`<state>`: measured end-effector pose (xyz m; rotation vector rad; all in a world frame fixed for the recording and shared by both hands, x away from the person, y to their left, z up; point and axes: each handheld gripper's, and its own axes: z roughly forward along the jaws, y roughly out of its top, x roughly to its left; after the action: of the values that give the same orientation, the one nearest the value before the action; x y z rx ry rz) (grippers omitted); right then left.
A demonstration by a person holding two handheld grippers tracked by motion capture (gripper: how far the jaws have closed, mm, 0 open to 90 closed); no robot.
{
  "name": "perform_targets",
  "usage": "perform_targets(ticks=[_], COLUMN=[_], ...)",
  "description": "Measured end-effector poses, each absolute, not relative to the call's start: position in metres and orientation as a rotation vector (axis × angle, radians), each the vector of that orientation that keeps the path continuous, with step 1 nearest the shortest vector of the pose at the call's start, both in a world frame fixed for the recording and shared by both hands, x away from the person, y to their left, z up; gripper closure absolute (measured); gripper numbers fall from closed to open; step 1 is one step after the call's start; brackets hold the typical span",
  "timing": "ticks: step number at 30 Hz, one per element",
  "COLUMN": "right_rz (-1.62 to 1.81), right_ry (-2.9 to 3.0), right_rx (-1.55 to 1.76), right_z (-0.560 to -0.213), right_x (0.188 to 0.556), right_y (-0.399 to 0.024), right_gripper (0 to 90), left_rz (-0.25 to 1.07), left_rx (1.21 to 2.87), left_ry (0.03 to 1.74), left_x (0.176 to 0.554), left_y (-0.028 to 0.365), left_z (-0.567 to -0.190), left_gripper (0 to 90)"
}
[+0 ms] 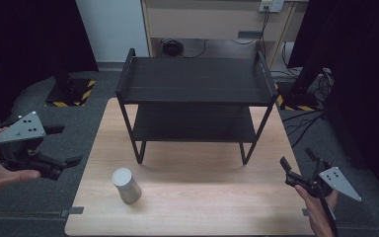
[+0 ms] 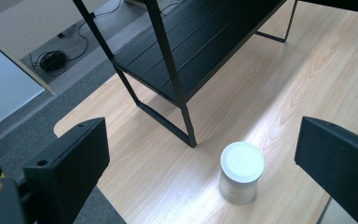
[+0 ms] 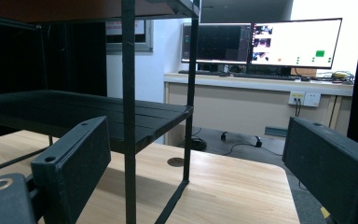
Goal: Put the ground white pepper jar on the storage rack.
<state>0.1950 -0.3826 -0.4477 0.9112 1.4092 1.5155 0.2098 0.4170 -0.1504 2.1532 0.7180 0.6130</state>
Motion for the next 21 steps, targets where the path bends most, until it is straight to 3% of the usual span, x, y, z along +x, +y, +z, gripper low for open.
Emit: perform_targets(ticks=[12, 21], right_rz=[1.515, 1.515], right_ry=[1.417, 1.416], right_rx=[0.906, 0.908], right_z=[-0.448, -0.448], right_x=[0.195, 0.194], right_y=[-0.382, -0.382], right_gripper=[7.5, 7.6], left_rz=[0.62, 0.535], left_rx=[2.211, 2.298], left_ry=[0.742, 0.736], left_x=[0.218, 0.239], left_y=[0.403, 0.386], left_z=[-0.156, -0.168], left_gripper=[2.2, 2.5])
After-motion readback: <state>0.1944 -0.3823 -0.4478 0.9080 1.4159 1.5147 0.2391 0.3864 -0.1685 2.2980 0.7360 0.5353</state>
